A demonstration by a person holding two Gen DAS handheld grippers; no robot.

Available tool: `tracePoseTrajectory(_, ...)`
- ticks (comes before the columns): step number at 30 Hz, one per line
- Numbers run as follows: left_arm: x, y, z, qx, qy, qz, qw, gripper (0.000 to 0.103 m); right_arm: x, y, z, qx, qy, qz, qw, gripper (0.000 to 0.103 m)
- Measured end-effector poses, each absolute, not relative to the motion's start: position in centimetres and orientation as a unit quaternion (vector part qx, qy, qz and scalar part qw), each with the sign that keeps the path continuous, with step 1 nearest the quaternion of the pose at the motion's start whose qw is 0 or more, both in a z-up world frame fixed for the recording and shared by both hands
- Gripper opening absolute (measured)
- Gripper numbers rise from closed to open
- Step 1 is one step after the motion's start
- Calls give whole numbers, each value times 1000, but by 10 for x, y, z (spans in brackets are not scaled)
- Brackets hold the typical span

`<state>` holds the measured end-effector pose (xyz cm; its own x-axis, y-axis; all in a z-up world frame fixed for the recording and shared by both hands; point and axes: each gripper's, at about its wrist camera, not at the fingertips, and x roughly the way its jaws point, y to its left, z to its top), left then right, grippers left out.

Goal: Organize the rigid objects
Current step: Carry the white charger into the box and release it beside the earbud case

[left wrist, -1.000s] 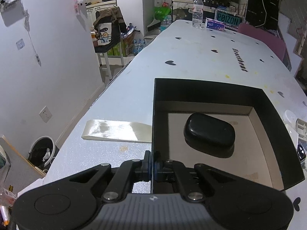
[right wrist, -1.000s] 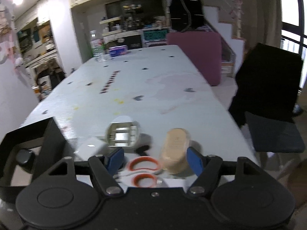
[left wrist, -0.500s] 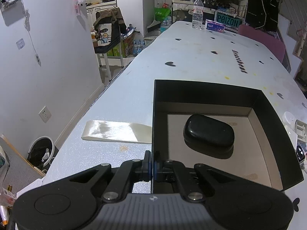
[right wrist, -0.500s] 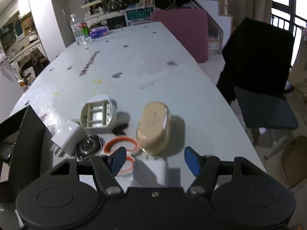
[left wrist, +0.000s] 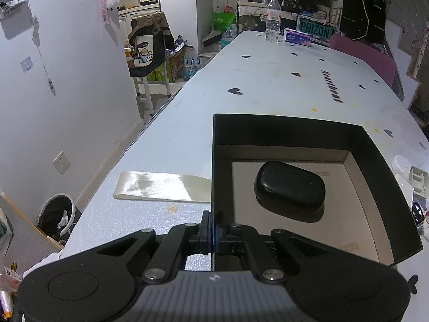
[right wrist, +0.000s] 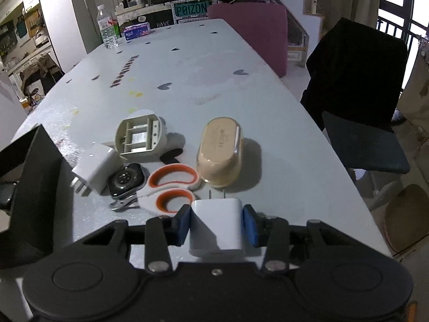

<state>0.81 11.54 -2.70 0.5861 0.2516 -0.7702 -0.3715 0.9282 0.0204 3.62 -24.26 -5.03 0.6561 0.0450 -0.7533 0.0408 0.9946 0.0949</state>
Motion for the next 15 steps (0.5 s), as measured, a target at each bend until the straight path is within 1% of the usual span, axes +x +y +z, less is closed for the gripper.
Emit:
tracePoseTrajectory(7,7,119,-28,-82,416,174,889,2,13,-224,-21,58,376,42,924,43)
tracePoseTrajectory(15,5,119,-28,-83,413,172,890,2,24,-165,20,50,359,146,921,43)
